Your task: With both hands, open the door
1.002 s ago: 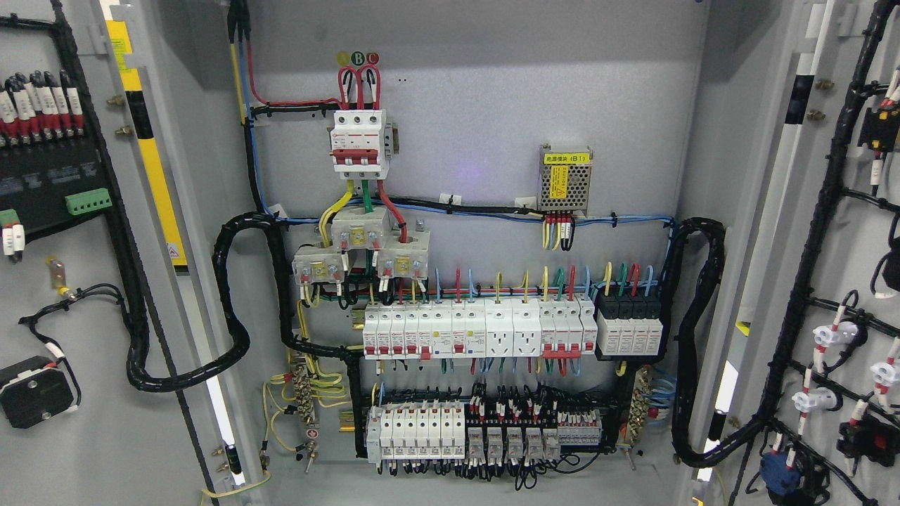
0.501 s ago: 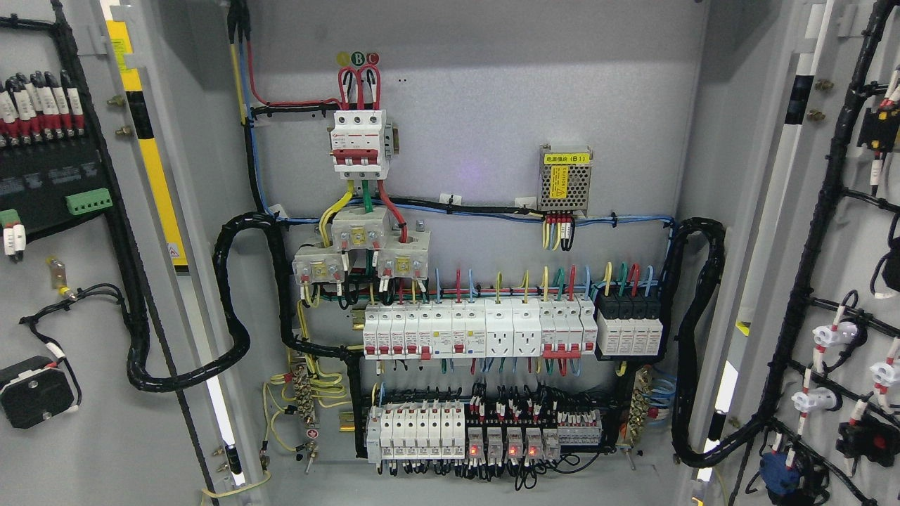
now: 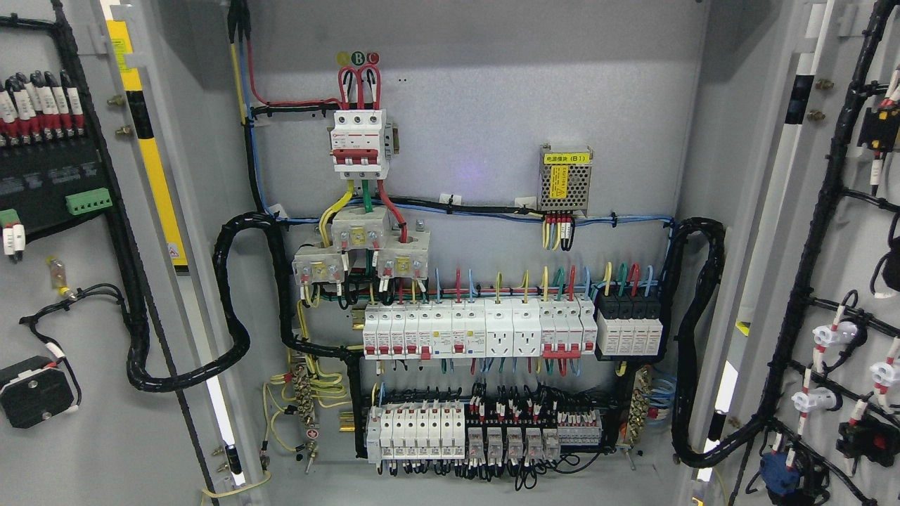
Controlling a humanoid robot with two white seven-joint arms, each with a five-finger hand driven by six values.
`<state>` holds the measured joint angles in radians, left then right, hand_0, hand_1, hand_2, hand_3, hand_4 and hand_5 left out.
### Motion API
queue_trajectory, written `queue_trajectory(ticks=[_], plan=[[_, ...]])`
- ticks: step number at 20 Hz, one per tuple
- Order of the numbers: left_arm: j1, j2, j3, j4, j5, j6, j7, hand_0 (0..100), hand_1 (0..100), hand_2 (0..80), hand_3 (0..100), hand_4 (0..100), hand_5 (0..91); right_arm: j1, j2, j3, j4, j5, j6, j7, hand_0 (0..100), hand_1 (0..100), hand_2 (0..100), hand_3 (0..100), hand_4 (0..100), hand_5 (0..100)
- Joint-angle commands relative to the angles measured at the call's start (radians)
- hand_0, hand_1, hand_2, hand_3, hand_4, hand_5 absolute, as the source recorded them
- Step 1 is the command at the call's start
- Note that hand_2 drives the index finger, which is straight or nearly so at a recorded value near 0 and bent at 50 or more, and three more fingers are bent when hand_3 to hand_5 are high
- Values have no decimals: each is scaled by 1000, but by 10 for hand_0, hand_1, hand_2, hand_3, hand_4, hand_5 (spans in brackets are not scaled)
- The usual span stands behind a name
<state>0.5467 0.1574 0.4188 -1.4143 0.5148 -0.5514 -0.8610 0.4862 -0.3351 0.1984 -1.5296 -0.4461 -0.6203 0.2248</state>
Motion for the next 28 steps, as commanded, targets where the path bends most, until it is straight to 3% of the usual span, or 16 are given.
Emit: queue_trajectory(ticks=[1,7,10,13,16,19,20,23,24,28], plan=[[-51,-67,-83,525,-13,-7,14,0,153,0,0,0,0,-1,91,116,357,13,-1,-1,214,107,0,0,0,0],[-246,-67,-83,1050,-38,-7,42,32,153,0,0,0,0,-47,148,113,664,30,7,-10,214,107,0,0,0,0],[-287,-46,-104,1207,-103,-1,51,63,176,0,0,0,0,-99,189,101,856,40,11,-13,214,107,0,0,0,0],[-292,-45,-129,1276,-177,10,153,132,187,0,0,0,0,-170,206,108,1073,41,27,-13,214,108,0,0,0,0],[-294,-49,-166,1292,-213,112,278,176,189,0,0,0,0,-239,223,113,1201,43,92,-15,214,108,0,0,0,0],[-297,-45,-219,1292,-213,266,404,197,195,0,0,0,0,-262,223,107,1221,88,233,-18,214,107,0,0,0,0],[-298,-45,-228,1292,-213,298,413,205,197,0,0,0,0,-262,223,105,1221,118,267,-24,214,106,0,0,0,0],[-309,-53,-244,1292,-216,314,421,224,194,0,0,0,0,-264,225,105,1240,173,333,-120,214,106,0,0,0,0],[-316,-53,-270,1292,-216,317,427,228,195,0,0,0,0,-265,225,102,1243,184,364,-134,214,106,0,0,0,0],[-329,-59,-412,1290,-216,314,526,240,194,0,0,0,0,-305,240,95,1284,191,464,-142,214,106,0,0,0,0]])
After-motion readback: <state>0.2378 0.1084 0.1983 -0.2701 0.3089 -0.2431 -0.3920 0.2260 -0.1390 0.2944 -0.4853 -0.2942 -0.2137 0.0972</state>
